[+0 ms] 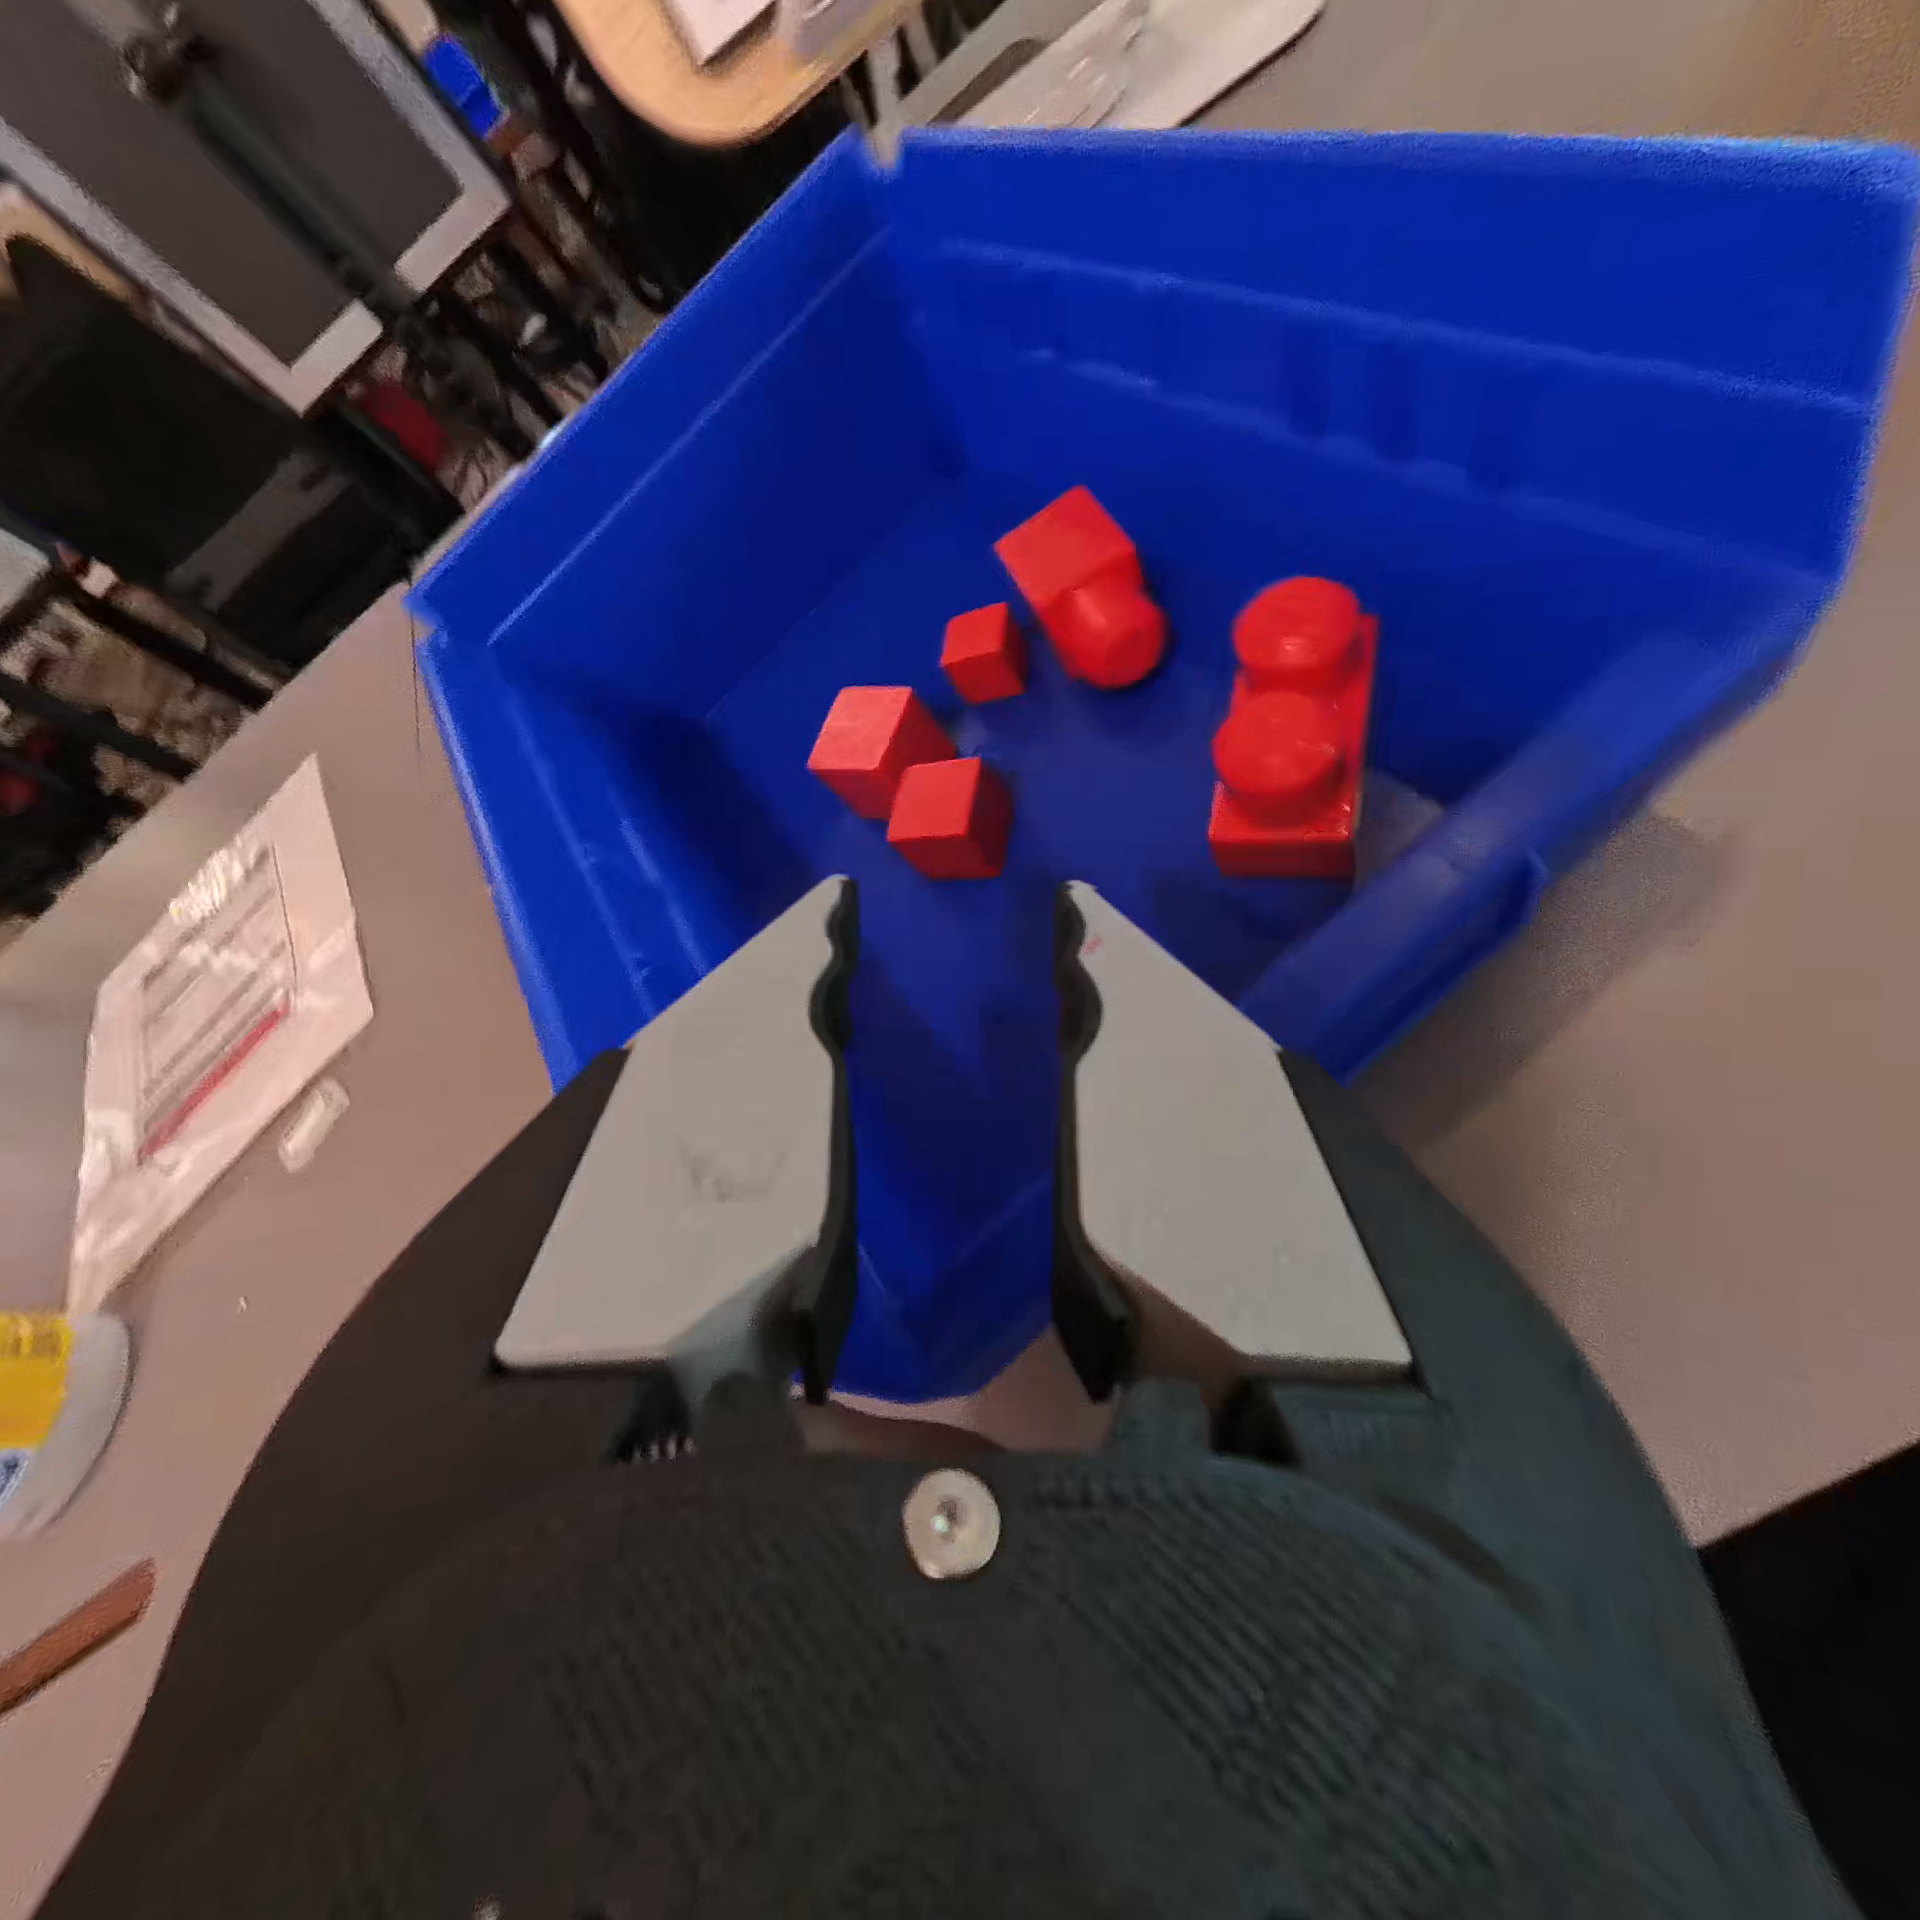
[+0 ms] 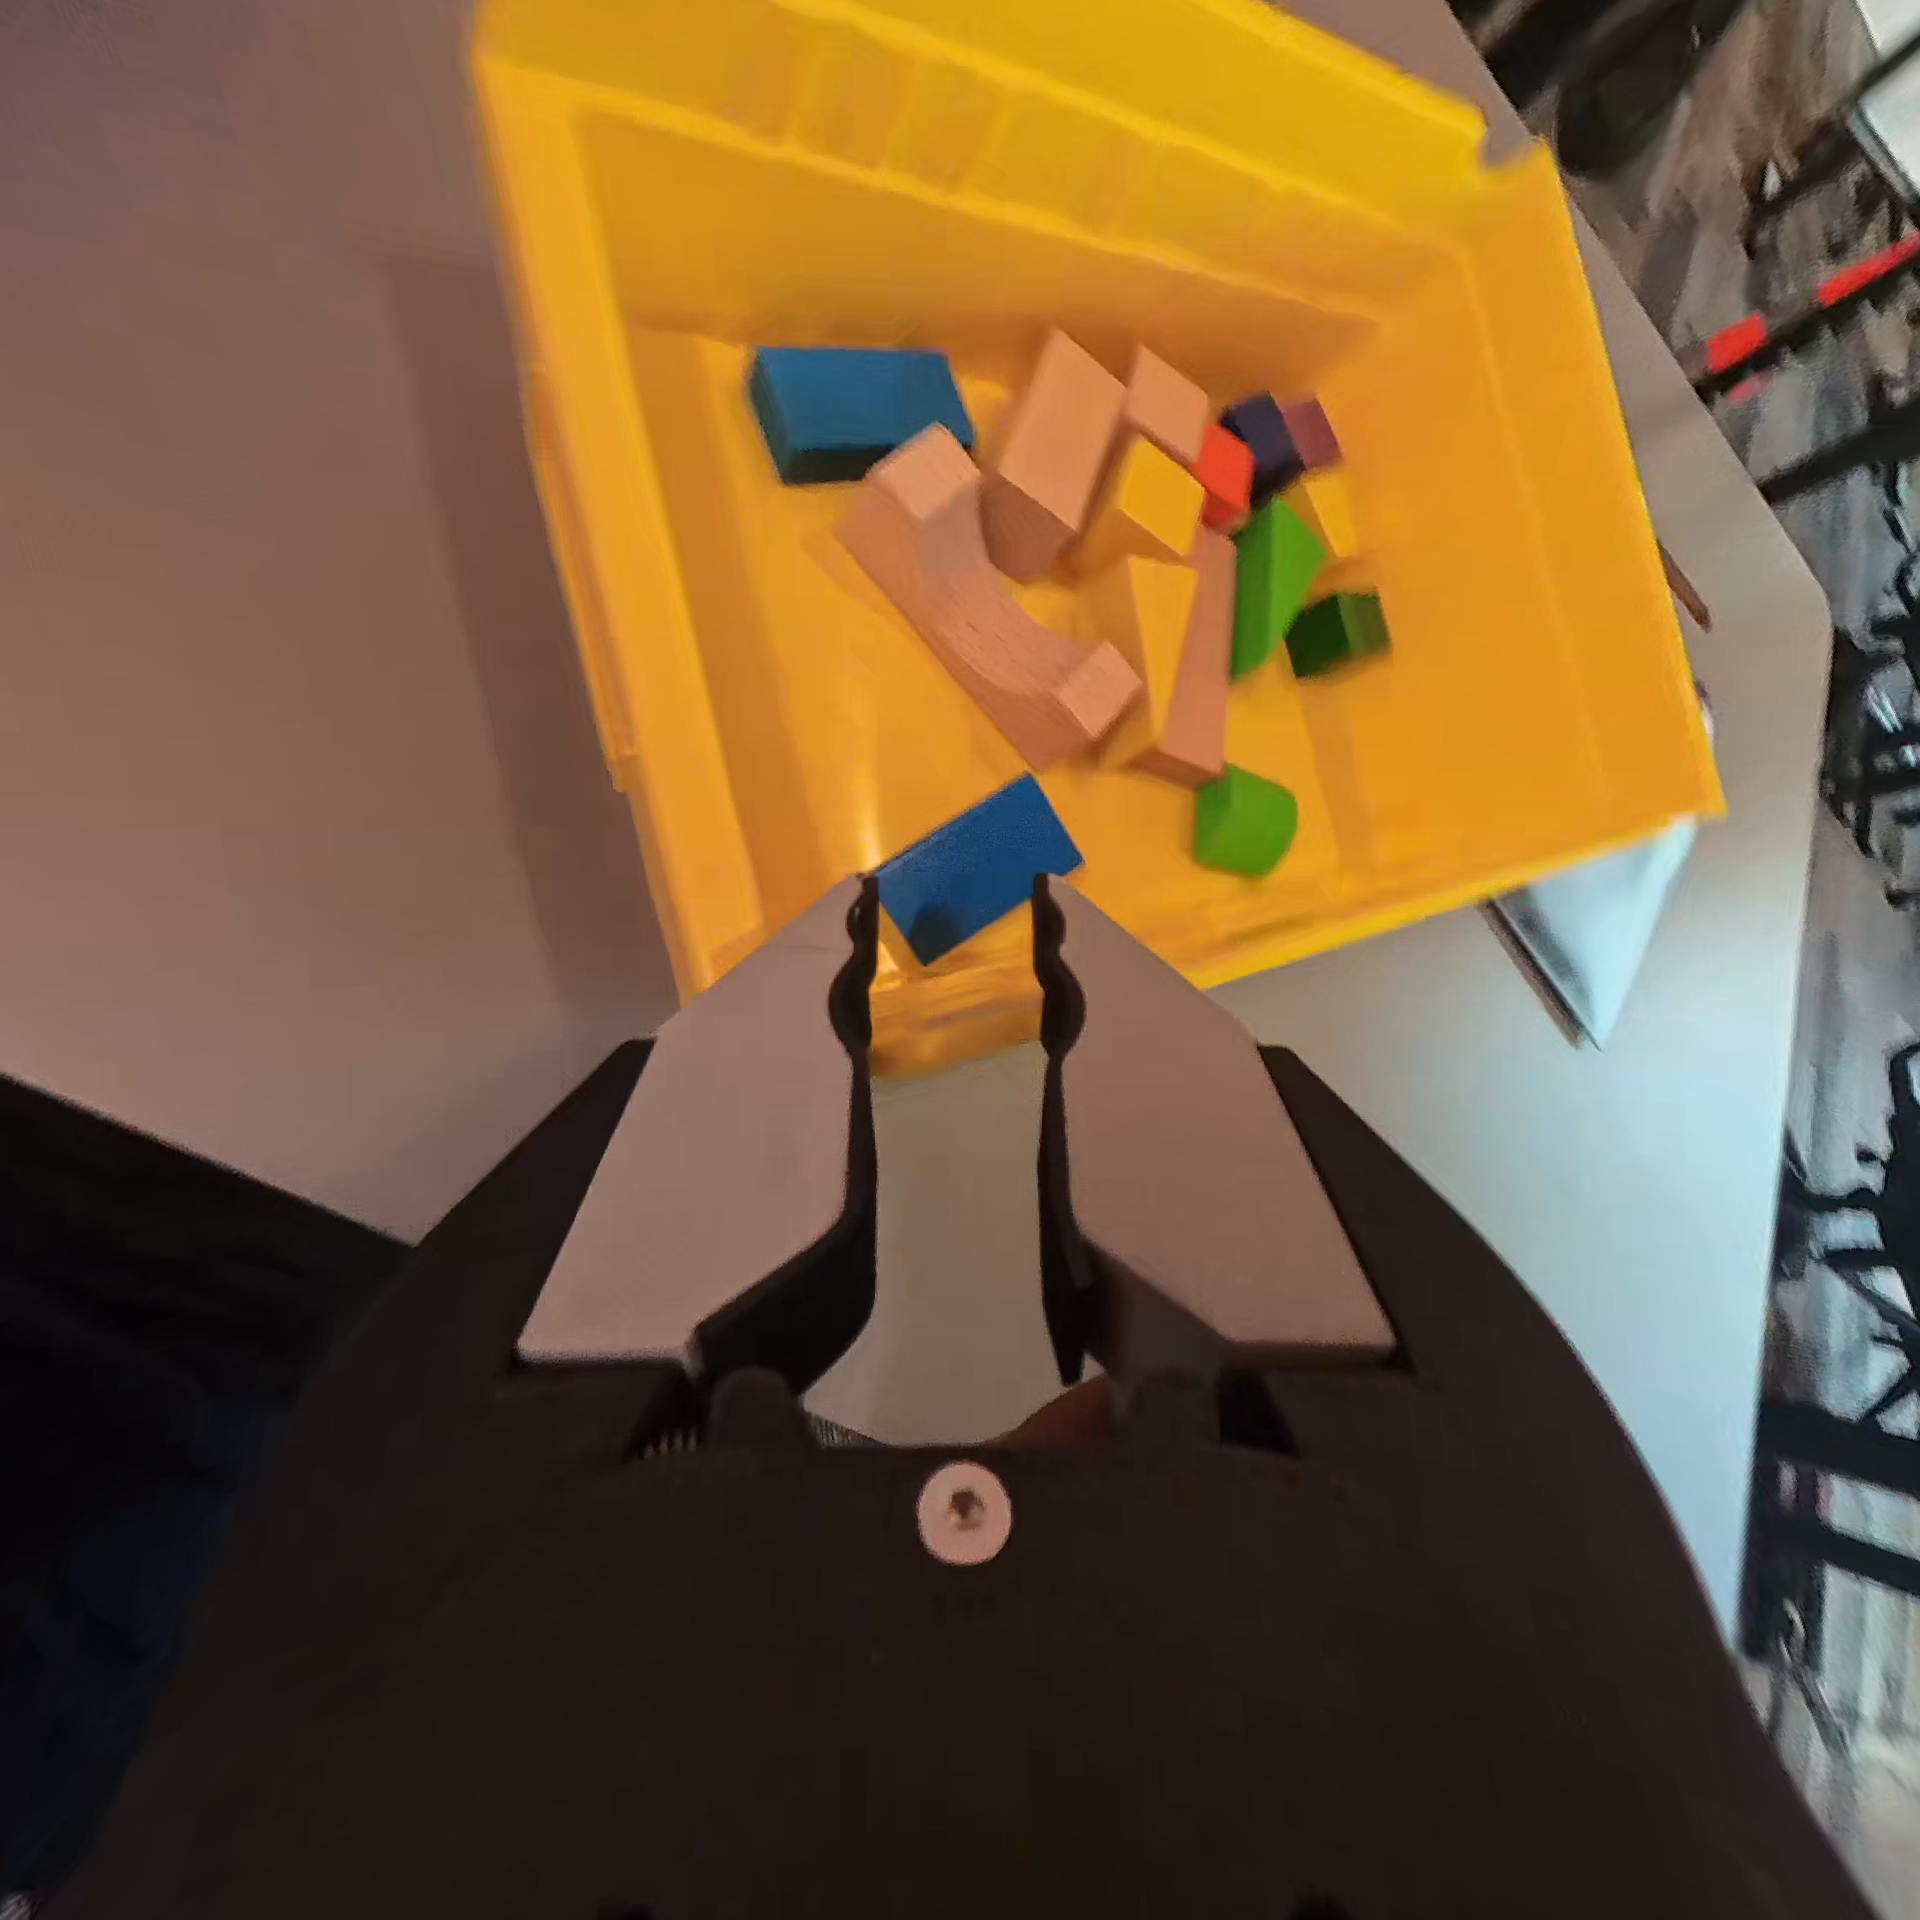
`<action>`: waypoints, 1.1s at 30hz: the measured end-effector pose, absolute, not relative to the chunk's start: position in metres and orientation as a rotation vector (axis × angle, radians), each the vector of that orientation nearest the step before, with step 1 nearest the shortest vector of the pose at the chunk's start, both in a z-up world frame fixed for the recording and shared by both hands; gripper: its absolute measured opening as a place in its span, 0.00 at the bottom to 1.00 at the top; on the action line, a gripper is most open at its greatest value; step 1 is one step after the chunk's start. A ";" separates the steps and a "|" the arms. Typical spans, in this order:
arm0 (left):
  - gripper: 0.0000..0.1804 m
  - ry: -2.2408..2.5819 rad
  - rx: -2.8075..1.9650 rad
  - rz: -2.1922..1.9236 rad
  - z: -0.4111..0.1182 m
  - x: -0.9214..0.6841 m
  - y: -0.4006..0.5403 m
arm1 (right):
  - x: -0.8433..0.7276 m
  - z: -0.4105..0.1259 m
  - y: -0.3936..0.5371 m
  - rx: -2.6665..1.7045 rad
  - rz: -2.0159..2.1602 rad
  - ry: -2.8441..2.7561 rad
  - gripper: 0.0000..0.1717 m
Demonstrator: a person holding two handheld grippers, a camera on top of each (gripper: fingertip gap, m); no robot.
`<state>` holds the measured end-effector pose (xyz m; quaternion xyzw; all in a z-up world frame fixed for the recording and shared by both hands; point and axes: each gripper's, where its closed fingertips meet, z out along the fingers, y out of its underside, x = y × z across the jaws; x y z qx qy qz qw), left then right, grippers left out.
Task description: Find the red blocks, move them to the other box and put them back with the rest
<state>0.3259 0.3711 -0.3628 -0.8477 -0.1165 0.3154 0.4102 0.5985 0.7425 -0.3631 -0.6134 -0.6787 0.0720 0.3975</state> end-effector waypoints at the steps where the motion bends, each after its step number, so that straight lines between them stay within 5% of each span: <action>1: 0.26 -0.336 -2.138 0.765 -0.363 0.320 0.364 | 0.605 -0.363 0.758 -1.583 0.158 -1.692 0.16; 6: 0.39 -0.356 -2.057 0.639 -0.339 0.333 0.351 | 0.642 -0.350 0.829 -1.754 0.085 -1.418 0.11; 9: 0.42 -0.226 -2.046 0.445 -0.335 0.383 0.372 | 0.639 -0.338 0.826 -1.785 0.223 -1.325 0.21; 14: 0.42 -0.063 -2.110 0.439 -0.359 0.436 0.425 | 0.573 -0.338 0.720 -1.649 0.763 -1.507 0.36; 19: 0.41 -0.192 -2.116 0.475 -0.376 0.417 0.463 | 0.521 -0.357 0.677 -1.599 0.807 -1.565 0.46; 21: 0.32 -0.241 -2.085 0.545 -0.374 0.399 0.467 | 0.506 -0.366 0.679 -1.597 0.738 -1.560 0.49; 27: 0.22 -0.268 -2.062 0.536 -0.376 0.388 0.460 | 0.499 -0.386 0.705 -1.633 0.566 -1.563 0.20; 30: 0.11 -0.268 -2.060 0.570 -0.378 0.385 0.450 | 0.501 -0.387 0.704 -1.588 0.566 -1.617 0.19; 33: 0.13 -0.305 -2.036 0.529 -0.378 0.379 0.441 | 0.505 -0.387 0.698 -1.540 0.621 -1.687 0.20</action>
